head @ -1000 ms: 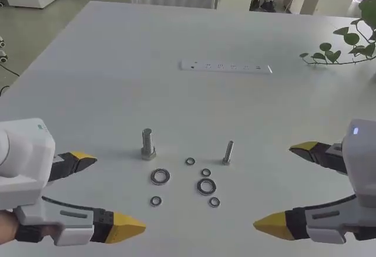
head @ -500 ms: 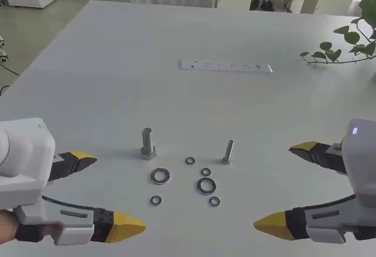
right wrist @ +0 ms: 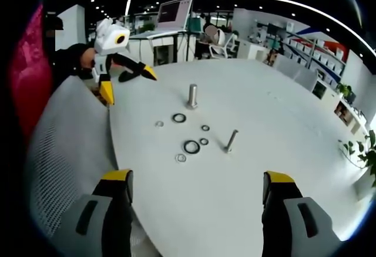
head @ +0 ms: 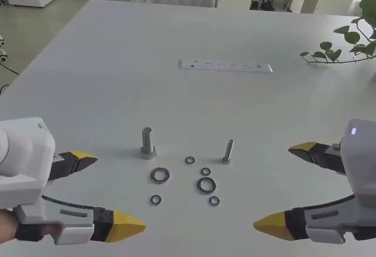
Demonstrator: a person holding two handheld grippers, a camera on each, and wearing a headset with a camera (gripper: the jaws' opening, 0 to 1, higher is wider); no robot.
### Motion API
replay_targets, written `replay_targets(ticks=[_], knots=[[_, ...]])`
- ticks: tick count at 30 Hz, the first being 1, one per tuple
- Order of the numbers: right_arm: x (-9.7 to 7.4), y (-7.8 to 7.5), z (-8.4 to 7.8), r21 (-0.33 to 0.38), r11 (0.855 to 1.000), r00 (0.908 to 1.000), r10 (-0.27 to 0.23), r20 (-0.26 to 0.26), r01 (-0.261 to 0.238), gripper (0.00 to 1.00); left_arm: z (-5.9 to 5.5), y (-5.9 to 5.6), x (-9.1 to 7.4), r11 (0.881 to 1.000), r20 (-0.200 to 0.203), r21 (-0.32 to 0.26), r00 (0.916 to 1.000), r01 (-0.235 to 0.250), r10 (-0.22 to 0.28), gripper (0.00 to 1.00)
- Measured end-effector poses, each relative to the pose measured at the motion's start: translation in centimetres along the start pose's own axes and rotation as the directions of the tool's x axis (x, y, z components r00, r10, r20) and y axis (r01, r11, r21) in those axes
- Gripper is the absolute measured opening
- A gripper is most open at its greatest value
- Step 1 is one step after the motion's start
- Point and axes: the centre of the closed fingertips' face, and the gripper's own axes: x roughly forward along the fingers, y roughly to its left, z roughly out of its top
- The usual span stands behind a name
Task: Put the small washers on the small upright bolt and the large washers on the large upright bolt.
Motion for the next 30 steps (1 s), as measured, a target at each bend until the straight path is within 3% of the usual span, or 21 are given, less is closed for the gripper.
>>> replay_targets(ticks=[15,21,30], knots=[[0.5,0.5,0.3,-0.018,1.000,0.9999,0.010,-0.013,-0.010,0.89,0.1,0.0,-0.1,1.000,0.019,0.002,0.9998,-0.008,0.008,0.94],[0.9,0.7,0.5,-0.008,1.000,0.9998,0.015,-0.013,-0.015,0.82,0.2,0.1,-0.2,1.000,0.031,-0.002,0.9994,-0.017,0.017,0.93],[2.2,1.3,1.7,0.006,0.999,0.9993,0.033,-0.017,-0.032,0.62,0.7,0.0,-0.3,1.000,0.039,0.003,0.9991,-0.015,0.015,0.93]])
